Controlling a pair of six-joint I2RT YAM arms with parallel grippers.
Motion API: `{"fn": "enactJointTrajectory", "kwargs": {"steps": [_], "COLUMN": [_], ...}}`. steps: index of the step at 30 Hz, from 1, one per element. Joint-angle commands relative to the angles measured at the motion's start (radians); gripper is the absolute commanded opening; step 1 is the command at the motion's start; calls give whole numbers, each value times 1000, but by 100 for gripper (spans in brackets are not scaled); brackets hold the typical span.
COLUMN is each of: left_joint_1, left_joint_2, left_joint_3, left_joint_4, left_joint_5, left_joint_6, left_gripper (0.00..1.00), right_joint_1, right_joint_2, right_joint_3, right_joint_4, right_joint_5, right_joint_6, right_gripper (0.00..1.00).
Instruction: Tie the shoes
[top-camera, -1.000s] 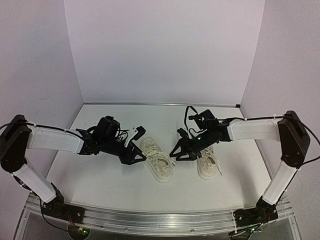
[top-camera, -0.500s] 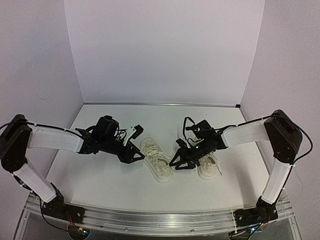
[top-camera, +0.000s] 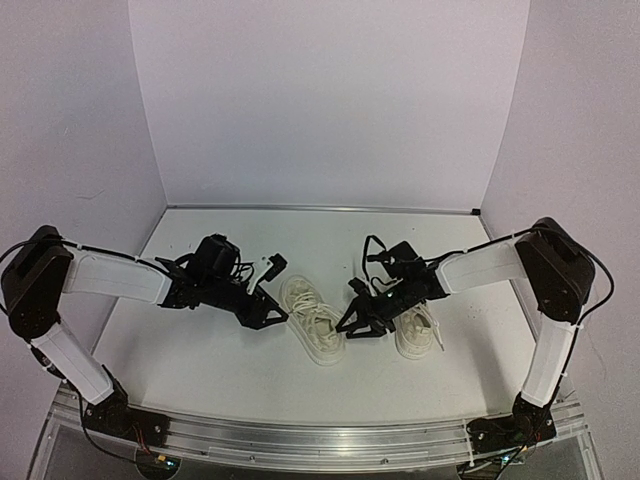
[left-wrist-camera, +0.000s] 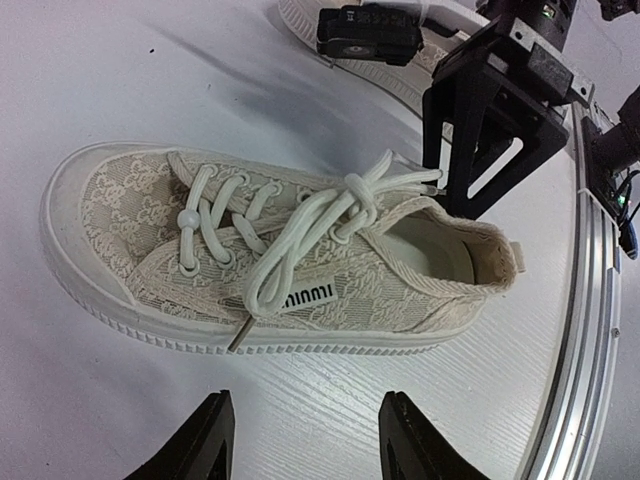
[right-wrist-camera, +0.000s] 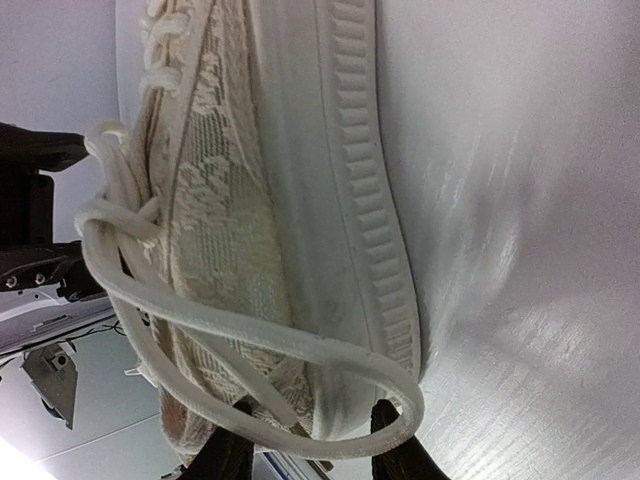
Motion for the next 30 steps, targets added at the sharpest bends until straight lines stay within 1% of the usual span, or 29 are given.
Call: {"fn": "enactJointTrajectory", "kwargs": {"steps": [1, 10, 15, 21, 26, 28, 30], "left_joint_1": [9, 27, 29, 31, 33, 33, 33], "left_joint_2": [17, 50, 102, 164, 212, 228, 246], "left_joint_3": [37, 53, 105, 163, 193, 204, 219], "left_joint_4": [31, 15, -30, -28, -31, -68, -90], "left_joint_5": [12, 53, 70, 70, 74, 82, 95], "left_joint_6": [10, 49, 123, 162, 197, 217, 235], "left_gripper": [52, 48, 44, 44, 48, 48, 46], "right_joint_1": [0, 0, 0, 0, 0, 0, 0], "right_joint_2": [8, 3, -8, -13, -20, -23, -27], "right_joint_3": [50, 57, 42, 37, 40, 40, 40], "right_joint_4": [43, 39, 35, 29, 19, 14, 8], "right_joint_5": [-1, 5, 8, 9, 13, 15, 19], "right_joint_6": [-12, -11, -13, -15, -18, -19, -18], "right_gripper": [36, 19, 11, 1, 0, 0, 0]}}
